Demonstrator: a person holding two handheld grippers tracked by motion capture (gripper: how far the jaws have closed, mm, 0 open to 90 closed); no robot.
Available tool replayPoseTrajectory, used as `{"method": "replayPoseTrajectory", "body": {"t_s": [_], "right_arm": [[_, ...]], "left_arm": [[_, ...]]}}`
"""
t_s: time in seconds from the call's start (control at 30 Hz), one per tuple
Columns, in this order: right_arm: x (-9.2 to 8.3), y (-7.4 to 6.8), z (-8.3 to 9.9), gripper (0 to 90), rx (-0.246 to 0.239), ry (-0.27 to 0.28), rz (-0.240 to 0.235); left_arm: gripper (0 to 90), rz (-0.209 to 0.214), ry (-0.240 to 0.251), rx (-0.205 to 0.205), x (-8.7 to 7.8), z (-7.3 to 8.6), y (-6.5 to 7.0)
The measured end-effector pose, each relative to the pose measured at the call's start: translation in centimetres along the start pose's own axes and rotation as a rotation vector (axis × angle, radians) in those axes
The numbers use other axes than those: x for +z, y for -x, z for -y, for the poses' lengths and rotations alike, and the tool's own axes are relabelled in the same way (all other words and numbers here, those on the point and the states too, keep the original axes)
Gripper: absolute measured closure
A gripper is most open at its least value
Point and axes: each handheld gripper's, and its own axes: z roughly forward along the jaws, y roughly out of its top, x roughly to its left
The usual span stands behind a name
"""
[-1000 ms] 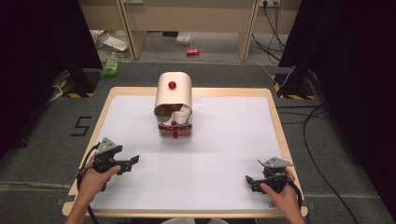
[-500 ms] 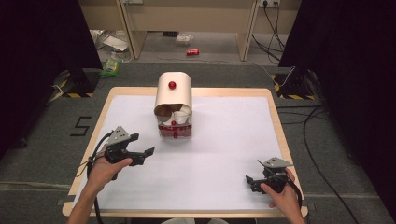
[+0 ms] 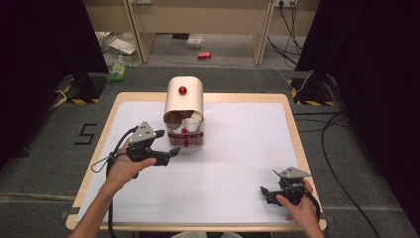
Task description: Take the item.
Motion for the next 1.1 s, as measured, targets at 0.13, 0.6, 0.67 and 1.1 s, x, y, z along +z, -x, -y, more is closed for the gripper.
{"method": "replayPoseTrajectory", "body": {"t_s": [0.13,0.6,0.67,1.1], "right_arm": [[0.0,0.0,0.0,0.6,0.000,0.000,0.000],[0.0,0.0,0.0,0.6,0.002,-0.001,0.000],[0.0,0.0,0.0,0.6,0.003,-0.001,0.000],[0.0,0.0,0.0,0.6,0.002,-0.001,0.000]], "left_arm": [[17.2,0.003,-0.001,0.009,0.8,-0.9,0.0],[17.9,0.004,-0.025,0.051,3.4,-3.5,0.3],[18.0,0.003,-0.032,0.053,3.8,-3.6,0.2],[16.9,0.004,-0.071,0.058,5.6,-3.6,-0.4]]}}
